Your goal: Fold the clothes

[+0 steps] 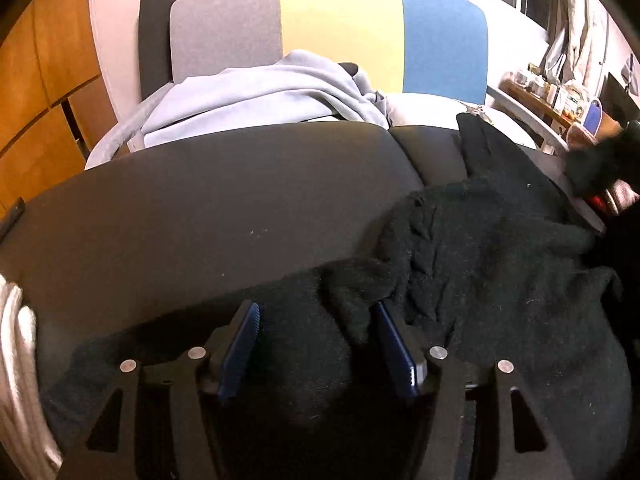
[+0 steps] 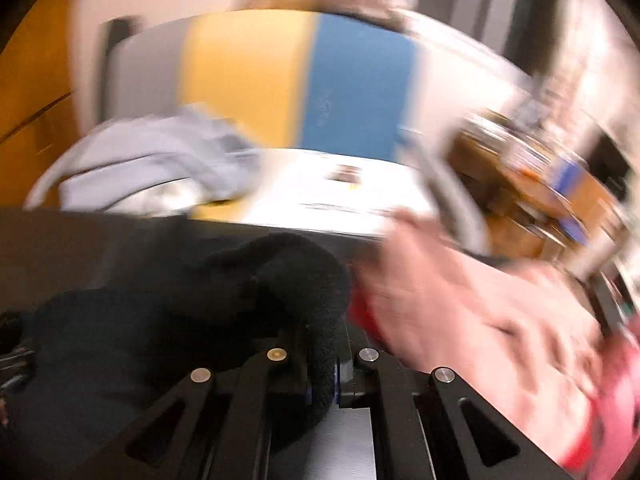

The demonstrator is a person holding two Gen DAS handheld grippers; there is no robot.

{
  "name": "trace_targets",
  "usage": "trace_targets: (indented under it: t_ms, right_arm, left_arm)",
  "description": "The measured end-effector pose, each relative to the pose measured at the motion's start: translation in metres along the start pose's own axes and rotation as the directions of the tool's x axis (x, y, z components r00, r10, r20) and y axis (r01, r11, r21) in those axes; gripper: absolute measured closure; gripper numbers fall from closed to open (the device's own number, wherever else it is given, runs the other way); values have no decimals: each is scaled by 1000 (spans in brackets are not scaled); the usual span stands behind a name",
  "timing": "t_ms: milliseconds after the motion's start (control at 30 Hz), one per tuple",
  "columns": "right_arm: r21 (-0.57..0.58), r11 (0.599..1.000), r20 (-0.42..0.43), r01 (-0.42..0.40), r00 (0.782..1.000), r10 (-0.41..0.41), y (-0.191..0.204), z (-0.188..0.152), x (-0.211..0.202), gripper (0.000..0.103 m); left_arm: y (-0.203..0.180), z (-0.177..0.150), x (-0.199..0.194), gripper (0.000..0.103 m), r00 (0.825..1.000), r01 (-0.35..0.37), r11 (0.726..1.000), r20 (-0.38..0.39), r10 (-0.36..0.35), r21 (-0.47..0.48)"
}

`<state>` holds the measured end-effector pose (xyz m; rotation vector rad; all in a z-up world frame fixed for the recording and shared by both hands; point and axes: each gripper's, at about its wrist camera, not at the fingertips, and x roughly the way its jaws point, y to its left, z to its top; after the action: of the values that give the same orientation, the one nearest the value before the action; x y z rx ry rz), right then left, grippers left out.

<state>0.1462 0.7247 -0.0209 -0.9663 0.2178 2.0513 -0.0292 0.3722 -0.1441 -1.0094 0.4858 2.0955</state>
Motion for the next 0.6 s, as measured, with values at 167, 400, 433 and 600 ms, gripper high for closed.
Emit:
trace_targets:
  t_ms: [167,400,433,600]
  right_arm:
    - [313,907,-145,281,958,-247,-149,-56,-4,90]
    - [464,829,-47,311,944,-327,-193,-93,-54,33]
    - [459,834,-5,306,940,-342,-184,-86,-61,31]
    - [271,960,191,68,974,-123,-109,-42,-58,27]
  left_arm:
    - [3,4,5,39,1000,-9,1000,-15,9,3]
    - [9,35,-20,43,992,120,992,30,-119,-29]
    - [7,41,-25,43,989,144,989,50,-142,-20]
    - [-30,89,-3,42,970,242,967,17,-244,85]
